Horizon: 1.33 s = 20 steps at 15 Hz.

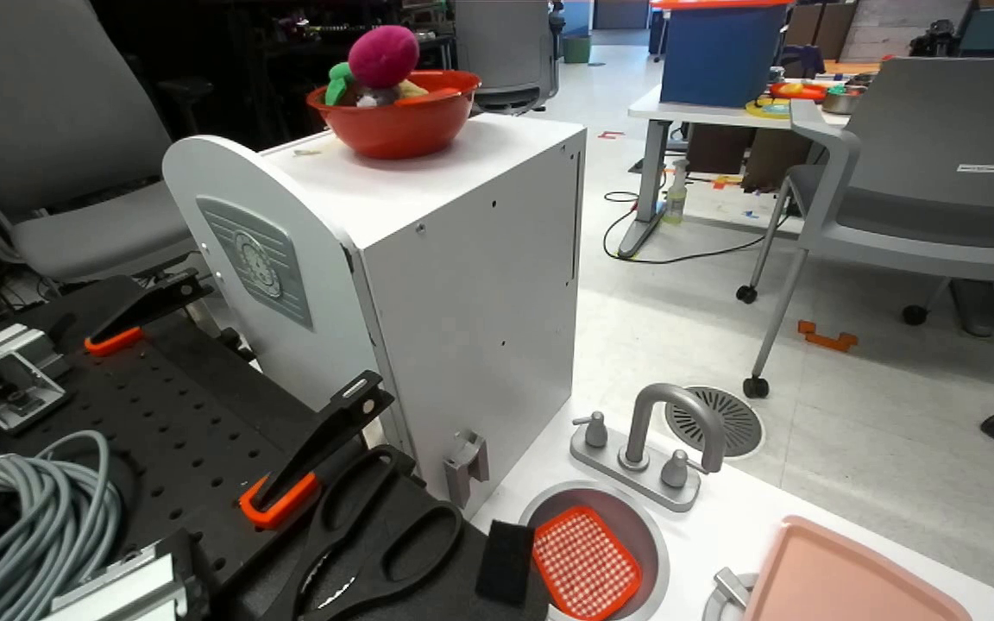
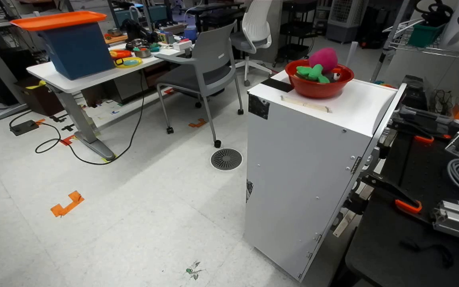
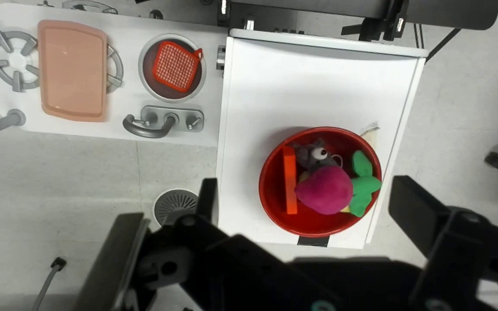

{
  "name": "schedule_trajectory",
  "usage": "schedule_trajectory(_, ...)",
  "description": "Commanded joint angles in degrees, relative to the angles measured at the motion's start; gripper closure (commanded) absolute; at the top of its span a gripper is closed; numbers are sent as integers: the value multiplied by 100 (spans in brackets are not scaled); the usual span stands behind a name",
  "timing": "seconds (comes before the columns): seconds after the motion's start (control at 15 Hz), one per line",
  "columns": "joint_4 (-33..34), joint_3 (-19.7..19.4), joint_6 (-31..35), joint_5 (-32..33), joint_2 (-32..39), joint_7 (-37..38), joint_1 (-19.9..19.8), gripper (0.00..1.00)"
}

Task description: Put the purple fluffy object in the sink.

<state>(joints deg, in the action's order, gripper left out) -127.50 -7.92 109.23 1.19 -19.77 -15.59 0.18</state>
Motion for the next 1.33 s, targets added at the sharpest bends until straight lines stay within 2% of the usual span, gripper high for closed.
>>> schedule_trajectory(0.0,1,68,5,-25,4,-24,-76,0)
schedule_trajectory(0.6,82,56,11,-157,106,-101,-26,0)
schedule_trajectory(1.27,1034,214,-236,31,1273,-102,-49,0)
